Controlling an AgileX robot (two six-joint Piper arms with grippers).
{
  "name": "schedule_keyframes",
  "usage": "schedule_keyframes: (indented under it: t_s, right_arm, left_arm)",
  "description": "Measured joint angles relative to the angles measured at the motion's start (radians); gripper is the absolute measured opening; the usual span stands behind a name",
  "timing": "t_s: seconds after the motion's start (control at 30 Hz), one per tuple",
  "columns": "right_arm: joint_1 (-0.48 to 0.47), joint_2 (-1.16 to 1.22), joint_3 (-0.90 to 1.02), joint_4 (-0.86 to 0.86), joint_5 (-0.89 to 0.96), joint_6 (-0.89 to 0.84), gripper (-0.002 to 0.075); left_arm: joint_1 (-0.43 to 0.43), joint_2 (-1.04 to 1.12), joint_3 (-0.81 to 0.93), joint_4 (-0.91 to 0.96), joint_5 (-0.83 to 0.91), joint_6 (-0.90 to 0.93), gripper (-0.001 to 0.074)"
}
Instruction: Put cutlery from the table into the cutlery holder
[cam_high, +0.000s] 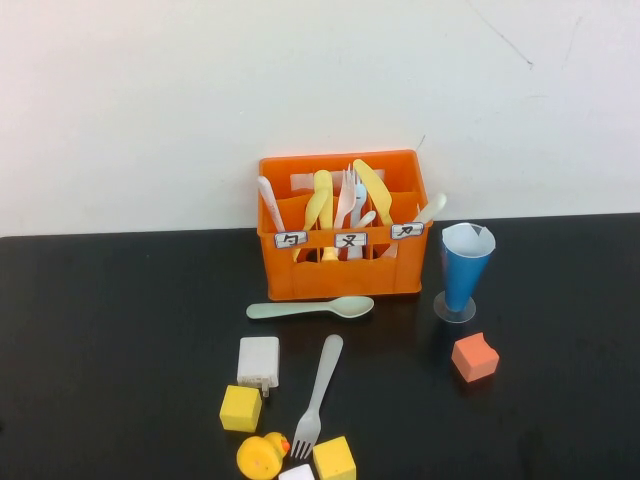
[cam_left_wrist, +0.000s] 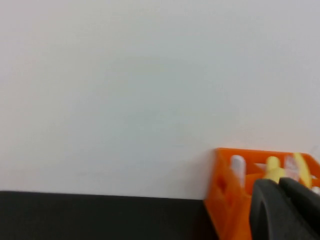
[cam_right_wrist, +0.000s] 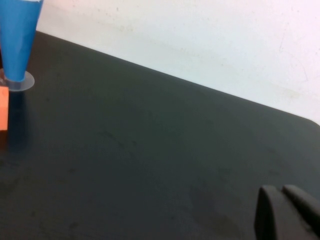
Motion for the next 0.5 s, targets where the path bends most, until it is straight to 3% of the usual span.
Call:
schedule_keyframes:
  t_s: [0.1, 0.27, 0.5]
  right_arm:
    - [0.0, 0.0, 0.0, 0.0, 0.0, 0.0, -0.0003]
    - [0.0, 0.0, 0.0, 0.0, 0.0, 0.0, -0.0003]
    - [0.0, 0.0, 0.0, 0.0, 0.002, 0.0, -0.0003]
  left_arm:
    - [0.0, -0.139, 0.051, -0.116, 0.098, 0.113, 0.0]
    - [0.0, -0.369, 0.143, -0.159, 0.187, 0.193, 0.0]
    - [0.0, -0.413, 0.175, -0.182, 0.247, 0.205, 0.0]
